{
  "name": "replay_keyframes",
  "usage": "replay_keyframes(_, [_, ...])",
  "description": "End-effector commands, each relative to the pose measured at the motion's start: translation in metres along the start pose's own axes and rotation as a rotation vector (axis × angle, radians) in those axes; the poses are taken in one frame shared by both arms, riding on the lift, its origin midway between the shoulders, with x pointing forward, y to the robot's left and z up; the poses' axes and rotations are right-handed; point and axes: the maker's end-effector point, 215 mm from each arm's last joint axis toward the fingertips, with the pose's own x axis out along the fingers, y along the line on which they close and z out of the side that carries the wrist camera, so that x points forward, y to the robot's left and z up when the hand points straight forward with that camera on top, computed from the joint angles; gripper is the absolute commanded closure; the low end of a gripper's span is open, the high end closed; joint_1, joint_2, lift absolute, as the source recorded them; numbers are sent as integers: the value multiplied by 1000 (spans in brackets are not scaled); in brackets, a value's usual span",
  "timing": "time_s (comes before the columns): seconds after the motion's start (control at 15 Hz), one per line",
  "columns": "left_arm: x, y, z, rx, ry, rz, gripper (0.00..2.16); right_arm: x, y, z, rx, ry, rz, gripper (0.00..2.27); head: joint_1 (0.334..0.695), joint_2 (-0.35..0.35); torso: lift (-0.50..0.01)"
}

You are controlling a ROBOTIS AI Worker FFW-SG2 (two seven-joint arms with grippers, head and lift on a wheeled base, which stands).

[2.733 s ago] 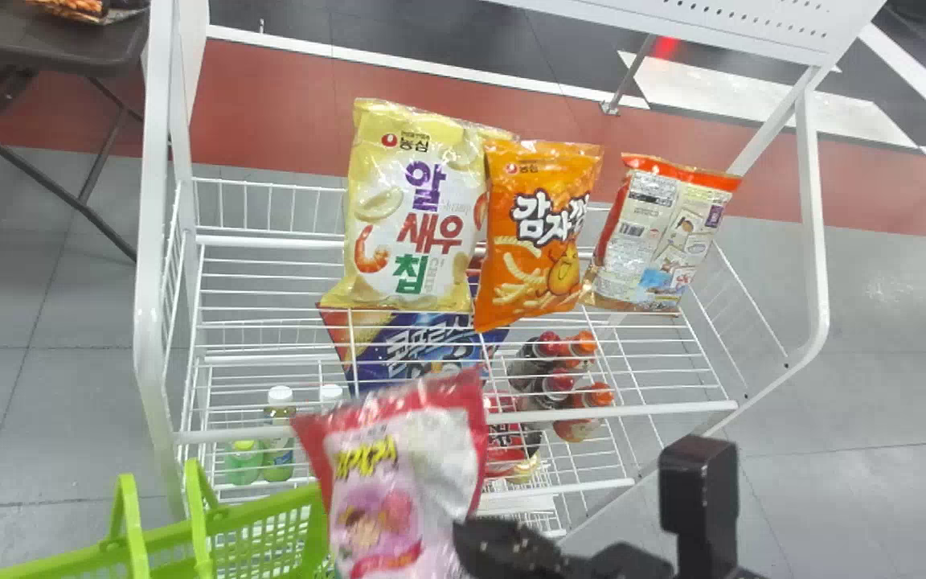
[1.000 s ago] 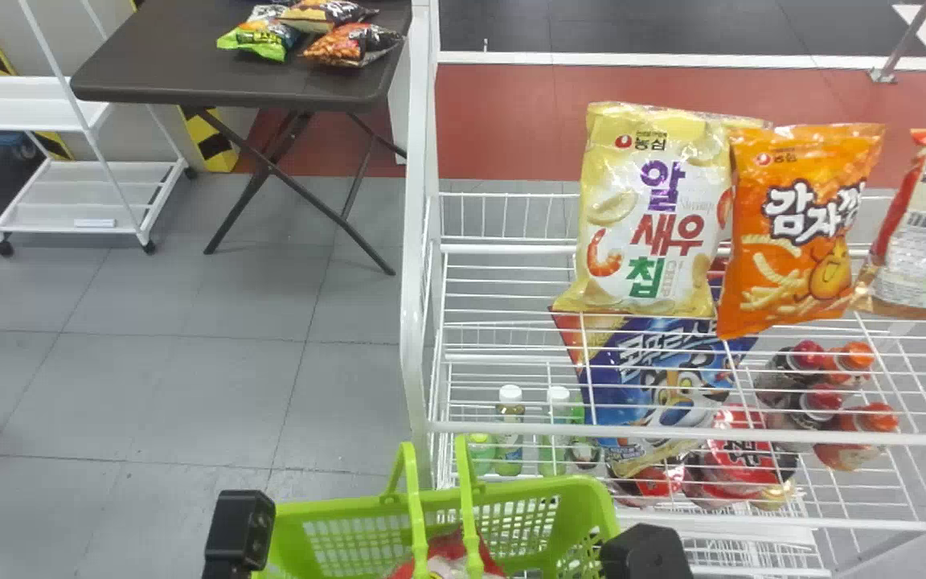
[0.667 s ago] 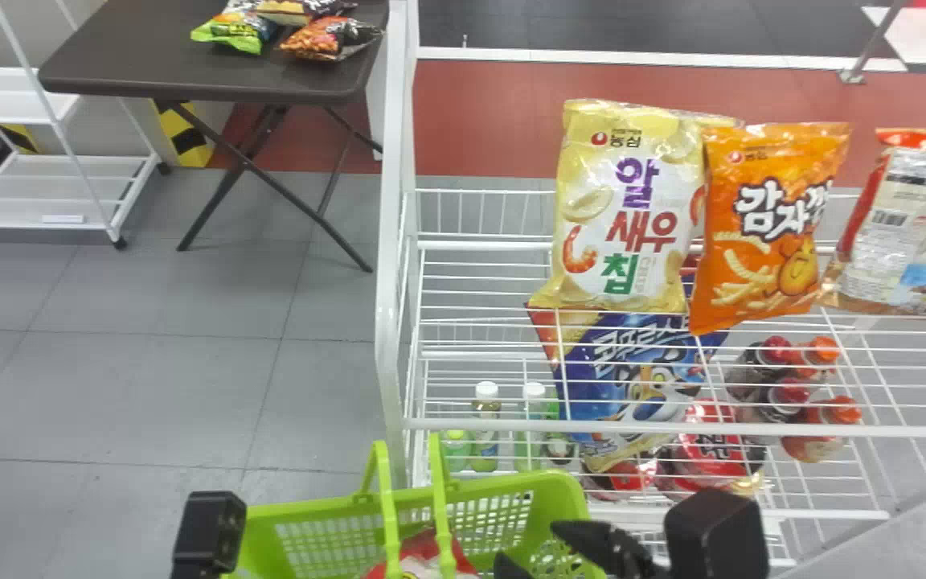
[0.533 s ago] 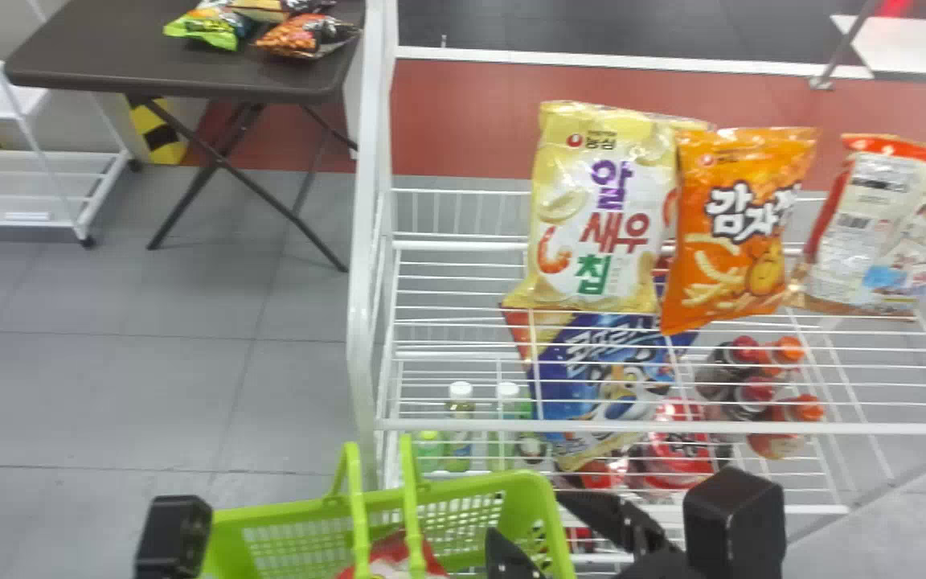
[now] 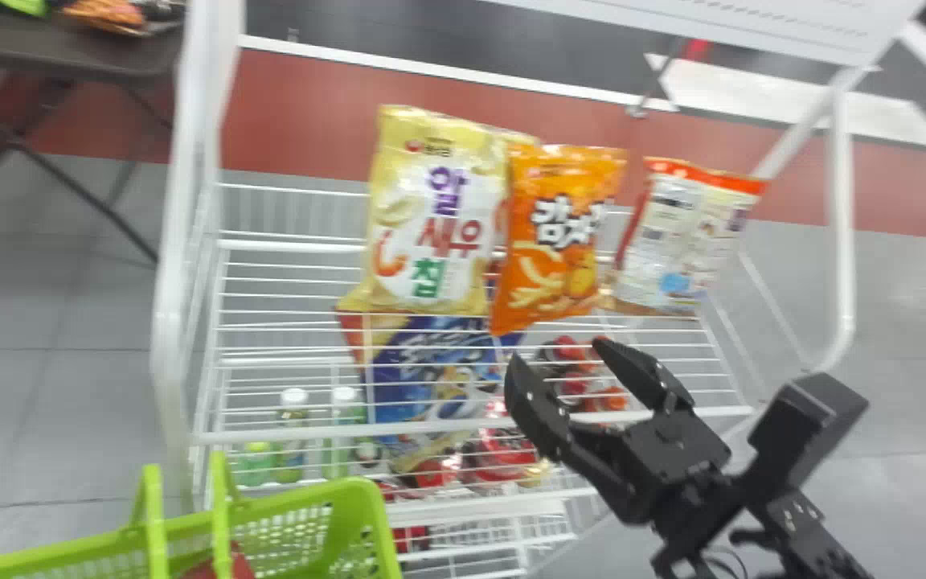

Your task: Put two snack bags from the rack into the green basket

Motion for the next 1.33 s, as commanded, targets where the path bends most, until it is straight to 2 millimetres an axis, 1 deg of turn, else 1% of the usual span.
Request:
replay_keyframes(0.0, [0,0,0,-2,0,0,1369,12,-57,4,17,-33,-87,66,695,-350,-5])
replay_keyframes(0.13, [1,0,1,1,1,-1,1369,30,-98,6,23,-58,-142,66,695,-350,-5])
replay_keyframes(0.27, [0,2,1,-2,0,3,1369,53,-126,9,25,-86,-176,66,695,-350,-5])
replay_keyframes(0.4, [0,2,3,0,1,5,1369,70,-151,16,10,-132,-217,66,695,-350,-5])
replay_keyframes(0.6, [-1,4,9,-3,-2,0,1369,99,-191,16,-20,-125,-290,66,695,-350,-5])
replay_keyframes(0.67, [-1,6,10,-7,-3,1,1369,108,-206,19,-26,-125,-315,66,695,-350,-5])
replay_keyframes(0.8, [-1,7,11,-12,-4,-3,1369,121,-239,16,-41,-104,-373,66,695,-350,-5])
replay_keyframes(0.93, [-1,8,12,-14,-3,-3,1369,133,-260,14,-52,-90,-404,66,695,-350,-5])
replay_keyframes(1.07, [0,10,13,-21,-1,-6,1369,142,-271,15,-76,-89,-422,66,695,-350,-5])
replay_keyframes(1.27, [0,10,14,-20,-2,-6,1369,147,-289,18,-98,-81,-445,66,695,-350,-5])
